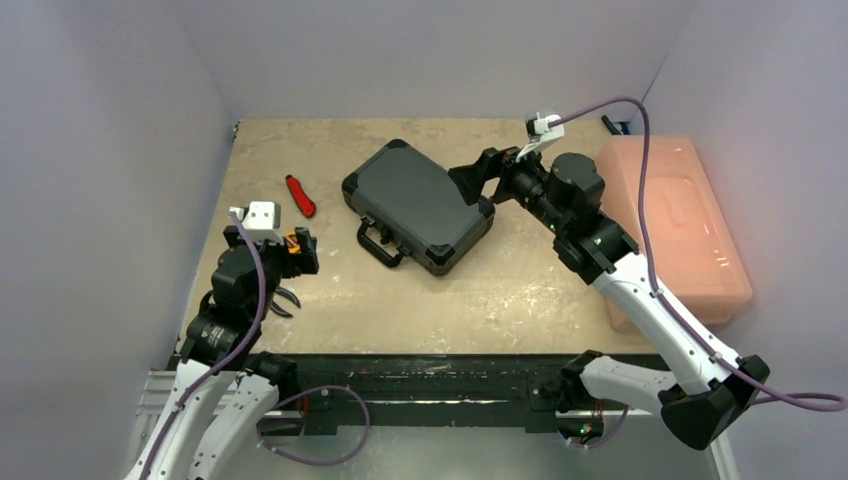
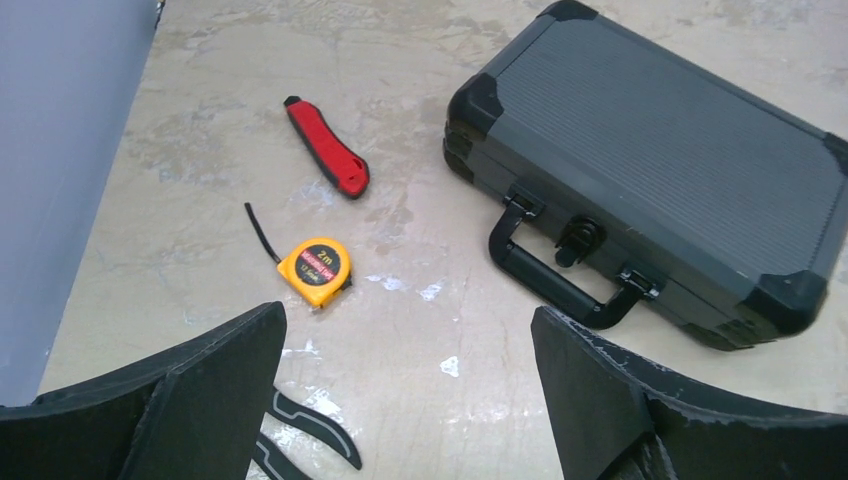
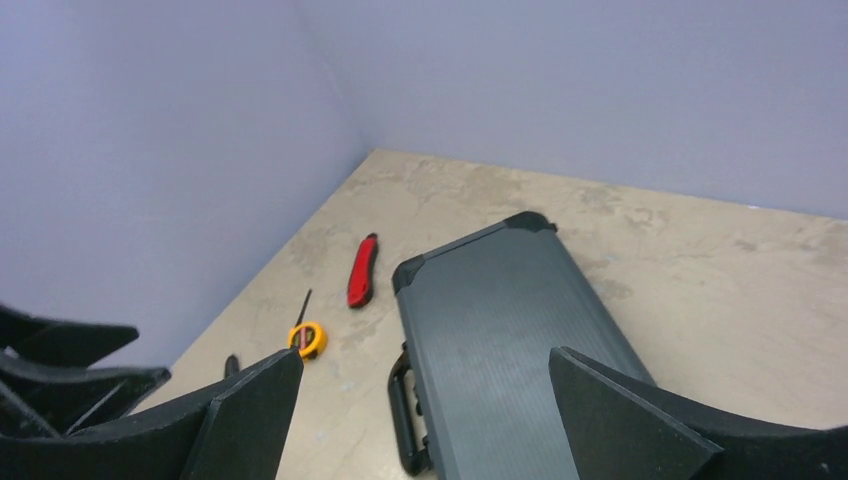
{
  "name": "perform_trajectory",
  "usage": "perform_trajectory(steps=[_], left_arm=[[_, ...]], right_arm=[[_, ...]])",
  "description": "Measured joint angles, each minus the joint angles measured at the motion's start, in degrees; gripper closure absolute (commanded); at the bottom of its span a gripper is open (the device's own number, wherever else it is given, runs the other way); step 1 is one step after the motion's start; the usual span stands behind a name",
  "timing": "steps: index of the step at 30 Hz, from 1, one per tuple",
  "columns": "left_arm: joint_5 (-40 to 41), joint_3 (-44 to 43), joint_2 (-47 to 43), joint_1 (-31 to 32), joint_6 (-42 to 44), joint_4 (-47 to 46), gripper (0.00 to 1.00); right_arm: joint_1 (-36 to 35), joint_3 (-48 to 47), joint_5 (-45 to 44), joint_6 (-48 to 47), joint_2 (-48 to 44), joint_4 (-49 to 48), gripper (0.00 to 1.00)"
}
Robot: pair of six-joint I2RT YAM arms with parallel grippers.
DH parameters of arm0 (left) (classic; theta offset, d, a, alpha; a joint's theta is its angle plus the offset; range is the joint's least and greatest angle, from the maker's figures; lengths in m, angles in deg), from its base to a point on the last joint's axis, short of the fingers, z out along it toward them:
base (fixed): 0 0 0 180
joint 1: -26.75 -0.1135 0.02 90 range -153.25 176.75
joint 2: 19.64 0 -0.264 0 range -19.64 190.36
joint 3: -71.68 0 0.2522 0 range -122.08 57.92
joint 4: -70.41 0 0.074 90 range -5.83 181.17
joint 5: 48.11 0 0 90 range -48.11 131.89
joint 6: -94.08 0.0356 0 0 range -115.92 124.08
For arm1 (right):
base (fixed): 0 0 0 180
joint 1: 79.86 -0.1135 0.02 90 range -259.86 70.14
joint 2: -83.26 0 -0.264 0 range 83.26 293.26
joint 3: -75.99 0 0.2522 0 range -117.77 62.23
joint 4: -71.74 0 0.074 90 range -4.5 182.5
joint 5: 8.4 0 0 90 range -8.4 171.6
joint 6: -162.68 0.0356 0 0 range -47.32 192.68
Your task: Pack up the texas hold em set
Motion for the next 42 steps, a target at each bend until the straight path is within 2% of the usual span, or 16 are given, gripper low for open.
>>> perform_trajectory(steps=[6,10,15,19,24,32,38,42], left_arm=[[2.9,5.8,-2.6,0.0,2.3,-4.2,0.08],[6.4,11.0,-4.2,0.0,4.5,-10.1,0.12],[9.6,17.8,-2.3,0.0,7.4,-15.1,0.12],[11.1,18.4,2.3,-0.9,7.6,-17.2,0.13],[12.2,19.0,7.9,-1.6,7.6,-25.8,0.15],[15.0,24.7,22.4,-1.6,7.8,-46.5,0.18],[17.0,27.8,35.5,-1.8,11.1,-61.7,0.18],[16.6,28.7,43.5,-3.5,14.4,-76.3,0.16]], right_arm=[[0.0,5.9,-6.3,0.8,-3.9,-4.8,0.01],[0.0,11.7,-9.3,0.8,-7.5,-7.8,0.01],[0.0,19.2,-12.7,0.9,-11.2,-10.1,0.01],[0.0,24.4,-13.4,0.9,-14.3,-11.1,0.01],[0.0,29.4,-13.7,0.5,-19.3,-13.3,0.01],[0.0,30.2,-11.8,0.7,-21.6,-14.9,0.01],[0.0,29.9,-7.9,1.3,-22.7,-13.1,0.01],[0.0,29.0,-6.4,1.4,-22.9,-11.1,0.01]])
